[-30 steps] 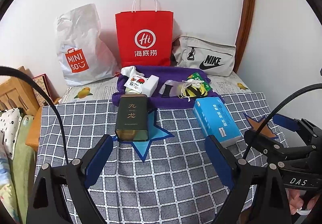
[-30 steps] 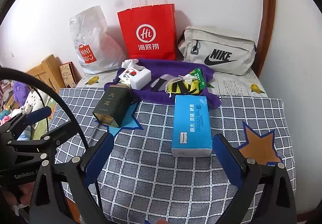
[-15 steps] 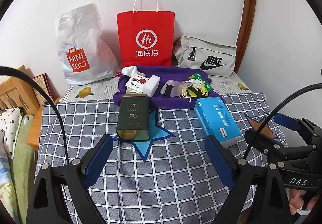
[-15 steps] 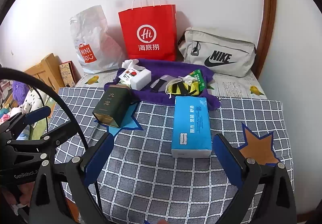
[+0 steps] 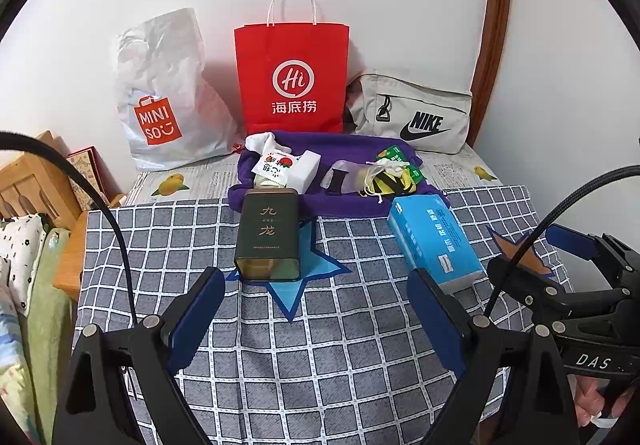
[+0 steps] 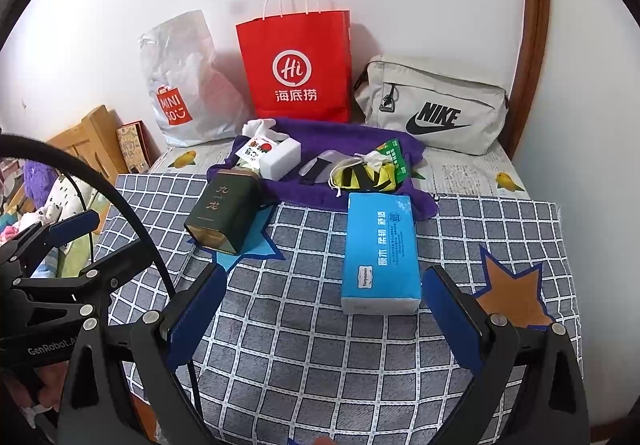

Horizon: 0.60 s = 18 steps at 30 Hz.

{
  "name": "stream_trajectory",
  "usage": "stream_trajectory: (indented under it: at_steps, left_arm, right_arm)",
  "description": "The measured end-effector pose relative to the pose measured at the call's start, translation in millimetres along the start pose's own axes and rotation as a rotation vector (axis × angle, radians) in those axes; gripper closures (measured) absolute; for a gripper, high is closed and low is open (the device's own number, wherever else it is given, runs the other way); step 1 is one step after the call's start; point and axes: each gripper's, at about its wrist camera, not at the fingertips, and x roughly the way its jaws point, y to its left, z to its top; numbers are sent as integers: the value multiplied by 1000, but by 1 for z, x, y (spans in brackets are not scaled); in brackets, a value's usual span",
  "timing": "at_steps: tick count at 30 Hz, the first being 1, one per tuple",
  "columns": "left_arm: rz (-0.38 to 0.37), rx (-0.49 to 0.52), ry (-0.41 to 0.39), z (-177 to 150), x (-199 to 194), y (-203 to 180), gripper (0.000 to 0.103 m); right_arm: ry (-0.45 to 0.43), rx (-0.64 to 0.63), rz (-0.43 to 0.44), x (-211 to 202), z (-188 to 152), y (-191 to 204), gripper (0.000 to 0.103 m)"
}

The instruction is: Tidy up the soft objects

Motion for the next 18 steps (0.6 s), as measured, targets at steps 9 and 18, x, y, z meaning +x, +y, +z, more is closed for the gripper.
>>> stream_trajectory:
  at_steps: [9, 18]
  left_arm:
    - [2, 1, -1, -1, 0, 0, 11]
    - [9, 7, -11, 1, 0, -2, 11]
  right_arm:
    - [0, 0, -2, 0, 0, 0, 5]
    - [1, -1, -5, 1, 1, 0, 5]
